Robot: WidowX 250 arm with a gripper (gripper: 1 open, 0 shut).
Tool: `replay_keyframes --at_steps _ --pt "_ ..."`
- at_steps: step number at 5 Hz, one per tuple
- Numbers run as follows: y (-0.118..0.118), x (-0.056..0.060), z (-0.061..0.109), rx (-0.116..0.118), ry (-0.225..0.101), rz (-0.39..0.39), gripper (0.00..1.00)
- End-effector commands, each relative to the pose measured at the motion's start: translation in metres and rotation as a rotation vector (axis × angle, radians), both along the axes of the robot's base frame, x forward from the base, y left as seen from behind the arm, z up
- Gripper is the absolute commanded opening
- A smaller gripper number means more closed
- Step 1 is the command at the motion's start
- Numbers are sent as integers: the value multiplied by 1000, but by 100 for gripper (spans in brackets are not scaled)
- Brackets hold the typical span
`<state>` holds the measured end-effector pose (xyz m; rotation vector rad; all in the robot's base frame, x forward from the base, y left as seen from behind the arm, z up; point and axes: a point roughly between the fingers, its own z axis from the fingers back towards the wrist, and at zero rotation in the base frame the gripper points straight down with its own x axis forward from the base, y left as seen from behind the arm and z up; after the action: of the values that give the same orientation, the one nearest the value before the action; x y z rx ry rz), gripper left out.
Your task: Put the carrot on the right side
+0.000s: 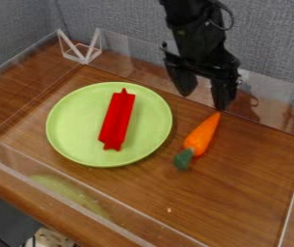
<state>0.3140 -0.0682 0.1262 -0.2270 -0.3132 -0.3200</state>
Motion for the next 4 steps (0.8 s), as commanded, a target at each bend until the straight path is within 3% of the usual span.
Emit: replay_keyframes --at_steps 1,3,4 --pt "5 -3 19 5 -65 -51 100" --pt "10 -11 50 24 -73 -2 100" --pt "8 -13 55 12 -74 16 100"
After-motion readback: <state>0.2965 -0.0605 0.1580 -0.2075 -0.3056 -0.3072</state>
